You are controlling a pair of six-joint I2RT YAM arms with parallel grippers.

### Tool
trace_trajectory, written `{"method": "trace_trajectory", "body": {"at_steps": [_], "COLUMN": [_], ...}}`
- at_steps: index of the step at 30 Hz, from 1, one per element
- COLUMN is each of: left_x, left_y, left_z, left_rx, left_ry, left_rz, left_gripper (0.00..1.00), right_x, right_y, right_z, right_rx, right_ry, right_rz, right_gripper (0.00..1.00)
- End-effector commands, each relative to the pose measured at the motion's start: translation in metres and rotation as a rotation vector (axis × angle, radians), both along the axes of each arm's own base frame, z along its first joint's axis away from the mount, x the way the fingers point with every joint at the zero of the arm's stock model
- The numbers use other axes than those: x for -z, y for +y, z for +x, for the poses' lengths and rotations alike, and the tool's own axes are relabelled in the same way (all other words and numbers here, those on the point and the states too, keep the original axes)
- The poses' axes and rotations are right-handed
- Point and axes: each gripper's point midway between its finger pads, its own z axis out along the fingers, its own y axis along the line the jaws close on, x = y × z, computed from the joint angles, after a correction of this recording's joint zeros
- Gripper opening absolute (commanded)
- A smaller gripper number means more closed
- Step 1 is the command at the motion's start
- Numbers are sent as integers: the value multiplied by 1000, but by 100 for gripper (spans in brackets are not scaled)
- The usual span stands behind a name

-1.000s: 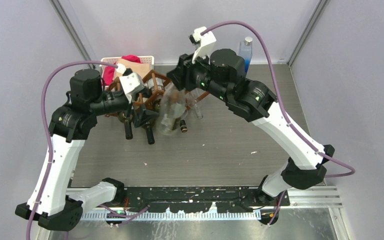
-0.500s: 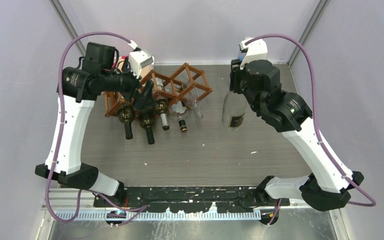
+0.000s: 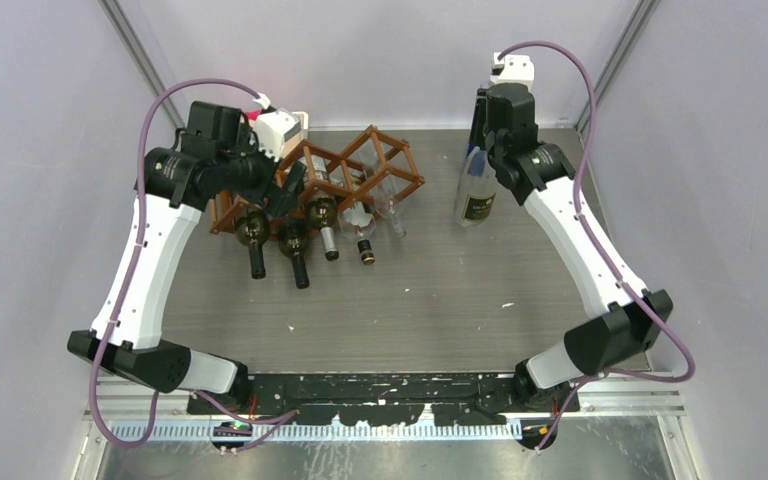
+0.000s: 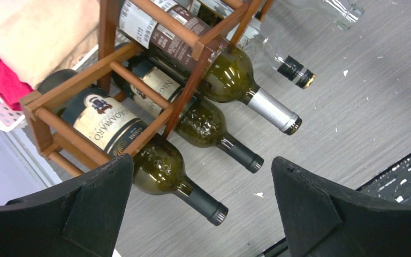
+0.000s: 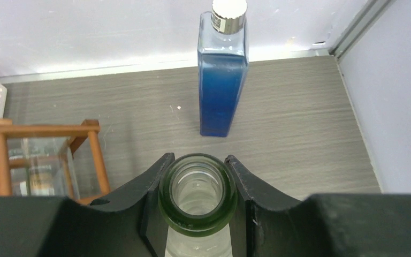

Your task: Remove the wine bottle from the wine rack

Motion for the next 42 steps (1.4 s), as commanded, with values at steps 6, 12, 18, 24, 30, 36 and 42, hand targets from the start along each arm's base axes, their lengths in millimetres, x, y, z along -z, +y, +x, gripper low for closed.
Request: {"method": "trace_trajectory", "body": {"at_steps": [6,12,18,24,30,36,42], "left_x": [-34,-34,-34,-35,-34,-37,-40], "left_y": [3,3,2,0,-4,-5,-4], "left_z": [2,-2,-6,-8,-13,-22,-26], "left_rx": [9,20,45,45,70,89,75], "left_ry": [-170,-171,-187,-179,-164,-171,-168], "left_rz": [-22,-24,-21,-40,-56,-72,-82], "left_gripper": [100,100,100,100,100,100,100], "right_x": [-73,-57,-49,-42,-38,-36,-37], "right_y": [27,40,49,59,67,73,74], "right_z": [64,100,129,141,140,134,127], "right_rx": [-72,-95,-109,-130,-166,-198,-203], "right_ry": [-343,-352,-355,-344,-334,-319,-322], "right_rz": [208,169,127,153,171,196,195], "right_gripper": [1,0,0,1,1,1,1]}}
